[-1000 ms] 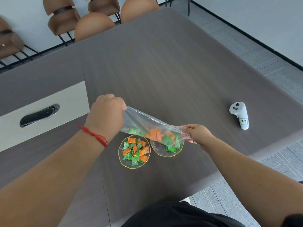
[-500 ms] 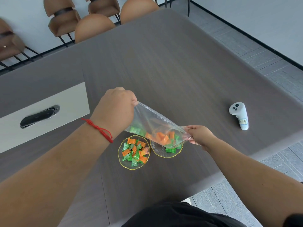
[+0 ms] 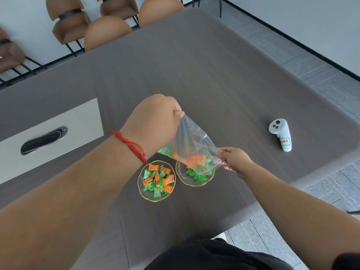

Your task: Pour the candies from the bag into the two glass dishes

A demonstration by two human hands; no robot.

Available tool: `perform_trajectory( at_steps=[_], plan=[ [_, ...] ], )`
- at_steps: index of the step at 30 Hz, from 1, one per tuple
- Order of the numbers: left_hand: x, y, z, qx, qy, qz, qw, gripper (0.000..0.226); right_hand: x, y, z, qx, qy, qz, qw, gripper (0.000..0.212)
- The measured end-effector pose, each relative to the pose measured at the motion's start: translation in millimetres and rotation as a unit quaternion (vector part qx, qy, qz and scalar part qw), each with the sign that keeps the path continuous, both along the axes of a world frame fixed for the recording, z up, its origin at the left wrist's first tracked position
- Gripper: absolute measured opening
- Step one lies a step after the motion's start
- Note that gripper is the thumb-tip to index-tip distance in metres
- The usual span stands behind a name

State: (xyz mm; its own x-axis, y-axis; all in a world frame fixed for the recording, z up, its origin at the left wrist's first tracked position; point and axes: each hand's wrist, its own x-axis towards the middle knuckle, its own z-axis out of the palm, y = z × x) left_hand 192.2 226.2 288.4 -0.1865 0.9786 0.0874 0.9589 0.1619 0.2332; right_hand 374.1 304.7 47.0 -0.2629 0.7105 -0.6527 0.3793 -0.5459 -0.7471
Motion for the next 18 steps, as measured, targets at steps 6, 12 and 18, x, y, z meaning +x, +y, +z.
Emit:
perform_trajectory(
  at_steps=[6,12,18],
  plan=[
    [2.4,5.6,4.4,-0.006,-0.052,0.007,0.999,0.024,9.3,6.2,-2.6,0.001,-0.001,-0.013,1.000,0.015],
    [8.4,8.2,-4.1,-0.004,-0.095,0.004,0.996,0.021,12.5,3.0,-6.3,-0.011,-0.015,-0.004,1.000,0.014],
    [11.4,5.7,-8.5,0.004,-0.086,-0.010,0.996,0.021,5.9,-2.8,-1.0,-0.008,-0.013,0.005,1.000,0.016]
  ],
)
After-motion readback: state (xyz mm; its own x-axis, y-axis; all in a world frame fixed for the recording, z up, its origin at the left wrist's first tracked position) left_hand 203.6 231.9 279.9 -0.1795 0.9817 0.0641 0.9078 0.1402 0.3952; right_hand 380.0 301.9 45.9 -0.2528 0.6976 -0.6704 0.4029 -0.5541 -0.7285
